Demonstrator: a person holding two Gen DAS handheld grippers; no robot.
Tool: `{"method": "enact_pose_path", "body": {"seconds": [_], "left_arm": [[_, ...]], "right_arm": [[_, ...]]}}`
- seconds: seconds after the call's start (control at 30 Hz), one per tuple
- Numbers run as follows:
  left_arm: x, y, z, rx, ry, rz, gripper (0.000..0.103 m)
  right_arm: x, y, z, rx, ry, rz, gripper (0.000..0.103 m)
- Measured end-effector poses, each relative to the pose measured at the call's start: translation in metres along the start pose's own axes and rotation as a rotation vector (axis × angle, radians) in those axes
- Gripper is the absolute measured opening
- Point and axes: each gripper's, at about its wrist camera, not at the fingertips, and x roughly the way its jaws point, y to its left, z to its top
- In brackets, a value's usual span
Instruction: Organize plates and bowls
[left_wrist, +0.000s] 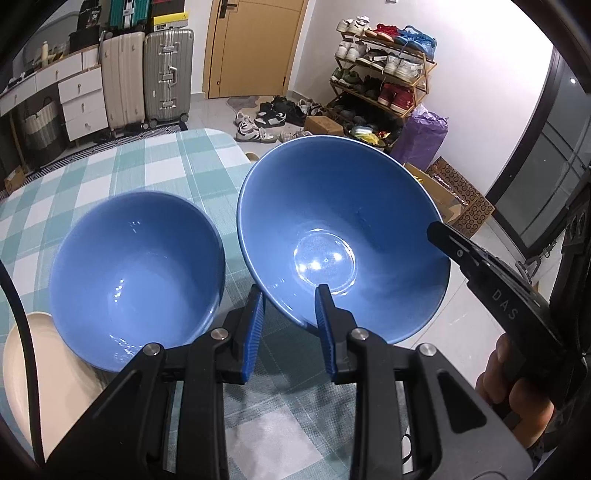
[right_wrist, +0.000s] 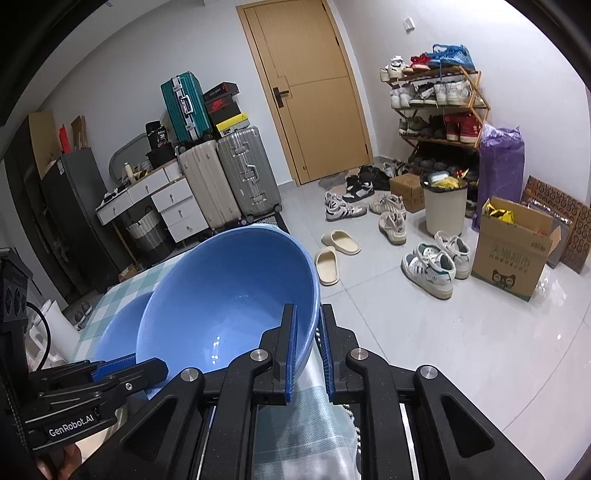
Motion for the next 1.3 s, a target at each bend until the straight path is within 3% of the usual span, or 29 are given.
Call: {"method": "enact_pose_path", "body": {"seconds": [0.9, 1.3], "left_arm": [[-0.114, 0.031, -0.001, -0.012, -0.125, 0.053, 0.025], [-0.127, 0.067, -0.007, -0.062, -0.136, 0.083, 0.025]], "right_arm": [[-0.040, 0.073, 0.003, -0.079, -0.074, 0.067, 0.014], [-0.037, 0.108, -0.005, -0.134, -0.072, 0.096, 0.016]]}}
